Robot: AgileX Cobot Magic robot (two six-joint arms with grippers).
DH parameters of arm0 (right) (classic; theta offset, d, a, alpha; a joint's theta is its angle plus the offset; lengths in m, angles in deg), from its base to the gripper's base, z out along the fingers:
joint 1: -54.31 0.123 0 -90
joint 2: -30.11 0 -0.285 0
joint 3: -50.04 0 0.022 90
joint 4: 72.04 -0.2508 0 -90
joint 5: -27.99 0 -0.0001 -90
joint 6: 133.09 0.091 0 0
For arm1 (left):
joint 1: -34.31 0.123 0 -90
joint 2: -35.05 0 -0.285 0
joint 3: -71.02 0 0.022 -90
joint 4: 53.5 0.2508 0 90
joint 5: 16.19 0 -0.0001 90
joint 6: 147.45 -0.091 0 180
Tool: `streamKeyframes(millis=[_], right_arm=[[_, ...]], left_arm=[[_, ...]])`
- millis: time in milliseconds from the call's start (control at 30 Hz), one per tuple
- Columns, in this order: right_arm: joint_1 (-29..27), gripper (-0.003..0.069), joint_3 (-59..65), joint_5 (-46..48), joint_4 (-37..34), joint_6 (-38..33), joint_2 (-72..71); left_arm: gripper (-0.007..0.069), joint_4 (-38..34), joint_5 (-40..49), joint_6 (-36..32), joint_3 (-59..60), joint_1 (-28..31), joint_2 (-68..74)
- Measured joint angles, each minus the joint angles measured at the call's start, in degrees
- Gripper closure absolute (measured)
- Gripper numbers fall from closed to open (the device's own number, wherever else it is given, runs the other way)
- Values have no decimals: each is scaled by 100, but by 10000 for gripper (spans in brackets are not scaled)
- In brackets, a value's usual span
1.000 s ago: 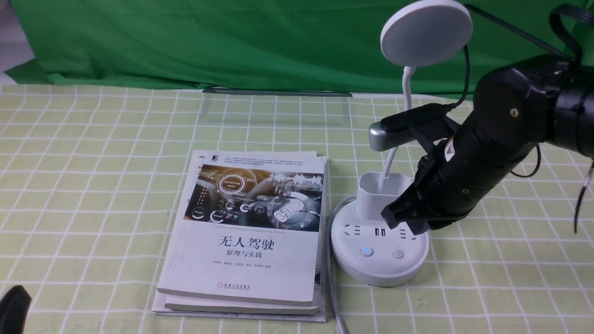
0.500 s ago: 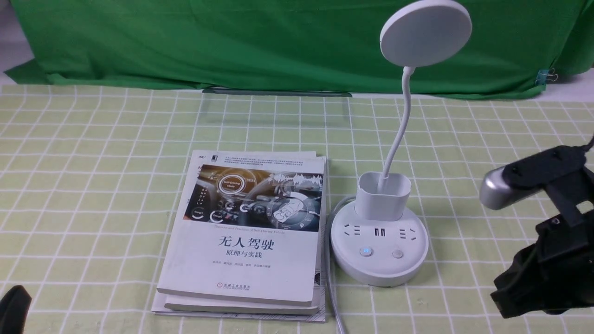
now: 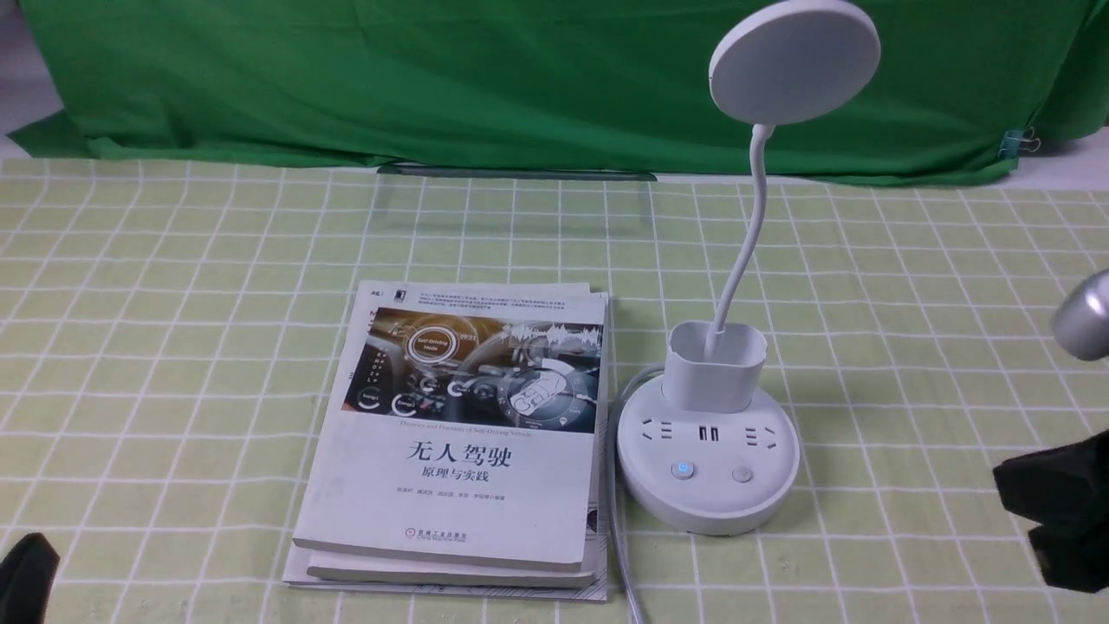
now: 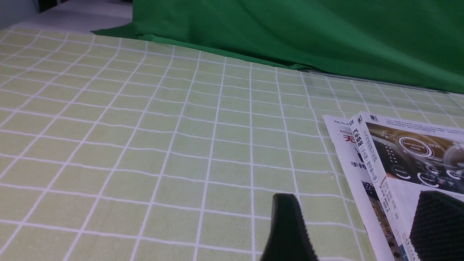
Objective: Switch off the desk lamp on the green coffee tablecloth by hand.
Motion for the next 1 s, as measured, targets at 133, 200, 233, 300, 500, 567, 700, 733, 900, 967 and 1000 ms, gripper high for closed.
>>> streamKeyframes(millis=[133, 200, 233, 300, 500, 567, 700, 733, 900, 967, 1000], right_arm=[[-680, 618, 992, -598, 0, -19, -1096], [-1072, 618, 1639, -1217, 10, -33, -1833], [-1267, 618, 1974, -1538, 10, -33, -2164], [-1645, 618, 2631, -2137, 12, -38, -2802], [-2309, 618, 4037, -3108, 17, -50, -4056], [-2372, 618, 4247, -3231, 17, -54, -4289], [-2385, 618, 4292, -3164, 29, -54, -4553], [-2385, 618, 4297, -3108, 29, -54, -4636], [-2385, 618, 4296, -2757, 141, -54, -4750], [-2385, 618, 4296, -2738, 154, -60, -4750], [-2385, 618, 4296, -2732, 158, -60, -4750]], left_arm=[[214, 0, 0, 0, 0, 0, 0], [214, 0, 0, 0, 0, 0, 0], [214, 0, 0, 0, 0, 0, 0], [214, 0, 0, 0, 0, 0, 0], [214, 0, 0, 0, 0, 0, 0], [214, 0, 0, 0, 0, 0, 0], [214, 0, 0, 0, 0, 0, 0], [214, 0, 0, 0, 0, 0, 0], [214, 0, 4, 0, 0, 0, 0], [214, 0, 0, 0, 0, 0, 0], [214, 0, 0, 0, 0, 0, 0]])
